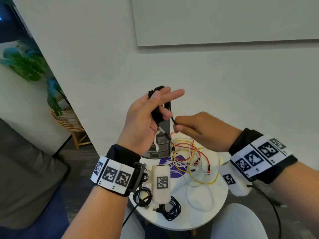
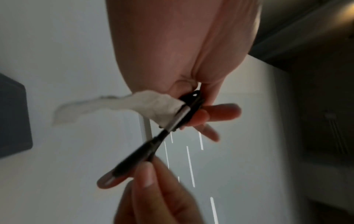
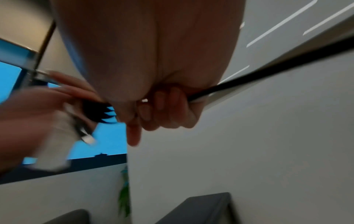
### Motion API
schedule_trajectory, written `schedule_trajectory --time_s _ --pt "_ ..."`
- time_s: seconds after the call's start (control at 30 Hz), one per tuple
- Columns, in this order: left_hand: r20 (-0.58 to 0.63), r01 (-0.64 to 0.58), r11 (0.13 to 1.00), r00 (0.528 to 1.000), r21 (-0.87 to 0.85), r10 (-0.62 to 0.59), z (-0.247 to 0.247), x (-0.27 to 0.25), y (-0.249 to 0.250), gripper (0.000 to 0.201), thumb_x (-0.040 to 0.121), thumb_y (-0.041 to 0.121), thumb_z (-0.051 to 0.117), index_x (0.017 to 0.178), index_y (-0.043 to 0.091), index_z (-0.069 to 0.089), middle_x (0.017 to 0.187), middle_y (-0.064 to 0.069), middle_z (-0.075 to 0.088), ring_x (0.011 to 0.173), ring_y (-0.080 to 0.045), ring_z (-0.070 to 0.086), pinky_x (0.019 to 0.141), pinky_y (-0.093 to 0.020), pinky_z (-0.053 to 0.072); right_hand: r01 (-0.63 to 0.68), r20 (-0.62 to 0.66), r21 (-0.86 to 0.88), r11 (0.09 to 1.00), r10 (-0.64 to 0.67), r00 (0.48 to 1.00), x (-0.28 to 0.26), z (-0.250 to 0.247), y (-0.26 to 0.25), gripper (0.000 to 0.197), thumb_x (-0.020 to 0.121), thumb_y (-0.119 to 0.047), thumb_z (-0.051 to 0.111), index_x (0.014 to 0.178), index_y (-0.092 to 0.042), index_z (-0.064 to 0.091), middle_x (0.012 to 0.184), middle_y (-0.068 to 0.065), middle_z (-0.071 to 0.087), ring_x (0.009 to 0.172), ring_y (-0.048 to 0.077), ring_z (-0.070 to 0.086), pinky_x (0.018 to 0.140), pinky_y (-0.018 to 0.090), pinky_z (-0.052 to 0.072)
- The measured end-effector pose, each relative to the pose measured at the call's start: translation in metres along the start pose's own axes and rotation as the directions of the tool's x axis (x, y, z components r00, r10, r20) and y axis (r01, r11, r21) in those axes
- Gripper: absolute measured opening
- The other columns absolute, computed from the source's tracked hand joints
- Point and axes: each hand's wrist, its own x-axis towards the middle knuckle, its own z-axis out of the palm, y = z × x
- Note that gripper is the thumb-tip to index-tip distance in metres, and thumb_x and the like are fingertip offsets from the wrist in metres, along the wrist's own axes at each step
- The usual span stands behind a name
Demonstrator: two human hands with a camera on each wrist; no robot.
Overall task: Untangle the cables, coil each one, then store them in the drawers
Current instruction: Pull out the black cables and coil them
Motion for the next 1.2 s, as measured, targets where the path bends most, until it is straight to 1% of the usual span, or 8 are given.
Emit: schedule_trajectory --time_s 0.13,0.4,0.53,0.67,0.77,0.87,1.0,1.2 --pt "-0.078 0.082 0.996 0.994 0.016 -0.081 0.004 0.001 -0.013 0.035 0.109 0.017 0.041 0.137 -0.002 0.050 0.124 -0.012 0.072 0.105 -0.018 0.073 0.084 -0.023 0.058 -0.042 0.065 -0.110 0.993 0.049 0.997 -0.003 0.012 -0.008 0.014 0.107 -0.033 0.040 0.099 -0.026 0.050 0.092 -0.003 0.068 0.077 0.023 0.061 0.072 0.046 0.050" --pt "-0.149 0.017 0.988 0.989 0.152 0.006 0.017 0.003 -0.032 0.033 0.109 0.015 0.044 0.140 0.005 0.049 0.137 0.004 0.058 0.106 -0.009 0.072 0.098 -0.027 0.055 0.058 -0.109 -0.221 0.973 -0.084 0.990 -0.001 0.001 -0.021 0.019 0.105 -0.027 0.049 0.102 -0.016 0.064 0.089 -0.002 0.064 0.076 0.025 0.059 0.062 0.041 0.047" --pt "-0.093 -0.009 0.900 0.994 0.435 0.055 0.011 0.005 -0.037 0.029 0.108 0.026 0.048 0.134 0.019 0.057 0.140 0.006 0.058 0.130 -0.007 0.056 0.114 -0.039 0.043 0.157 -0.031 -0.276 0.948 -0.172 0.985 0.007 -0.023 -0.023 0.016 0.100 -0.030 0.059 0.093 -0.017 0.066 0.084 -0.004 0.064 0.072 0.021 0.059 0.062 0.043 0.049" --pt "0.080 -0.025 0.847 0.997 0.530 -0.021 0.007 0.003 -0.029 0.018 0.110 0.020 0.042 0.120 0.015 0.056 0.101 -0.004 0.072 0.085 -0.013 0.070 0.081 -0.032 0.055 0.205 -0.053 -0.206 0.957 -0.220 0.974 0.010 -0.056 -0.020 0.032 0.094 -0.042 0.067 0.071 -0.020 0.060 0.060 -0.010 0.052 0.052 0.009 0.043 0.055 0.022 0.037" --pt "0.149 0.016 0.921 0.986 0.389 -0.080 0.010 0.001 -0.021 0.024 0.110 0.015 0.035 0.107 0.010 0.059 0.068 -0.006 0.061 0.049 -0.016 0.046 0.053 -0.030 0.033 0.160 -0.196 -0.065 0.985 -0.169 0.966 0.010 -0.075 -0.022 0.040 0.089 -0.044 0.070 0.065 -0.014 0.060 0.051 -0.007 0.047 0.049 0.014 0.040 0.051 0.015 0.028" --pt "0.231 0.087 0.983 0.965 0.160 -0.123 0.021 -0.001 -0.017 0.048 0.109 0.023 0.026 0.101 0.013 0.073 0.055 0.001 0.038 0.048 -0.013 0.022 0.055 -0.041 0.011 0.109 -0.310 0.217 0.970 -0.038 0.950 0.014 -0.071 -0.016 0.033 0.089 -0.035 0.074 0.072 -0.010 0.061 0.054 -0.006 0.054 0.050 0.008 0.042 0.053 0.017 0.035" --pt "0.275 0.102 0.995 0.956 -0.004 -0.097 0.023 -0.006 -0.019 0.040 0.104 0.027 0.045 0.115 -0.003 0.068 0.055 0.007 0.025 0.047 -0.008 0.017 0.052 -0.035 0.011 0.080 -0.428 0.499 0.863 0.165 0.889 0.021 -0.040 -0.008 0.023 0.100 -0.026 0.062 0.082 -0.013 0.057 0.071 -0.003 0.051 0.065 0.009 0.045 0.062 0.023 0.039" --pt "0.026 0.075 0.983 0.997 -0.166 -0.071 0.014 -0.004 -0.023 0.030 0.102 0.022 0.048 0.109 0.000 0.068 0.052 0.011 0.027 0.047 -0.008 0.012 0.047 -0.028 0.013 -0.111 -0.068 0.931 0.346 0.467 0.882 0.017 0.005 -0.022 0.029 0.104 -0.042 0.047 0.098 -0.016 0.061 0.075 0.006 0.019 0.057 0.015 0.016 0.041 0.019 0.017"
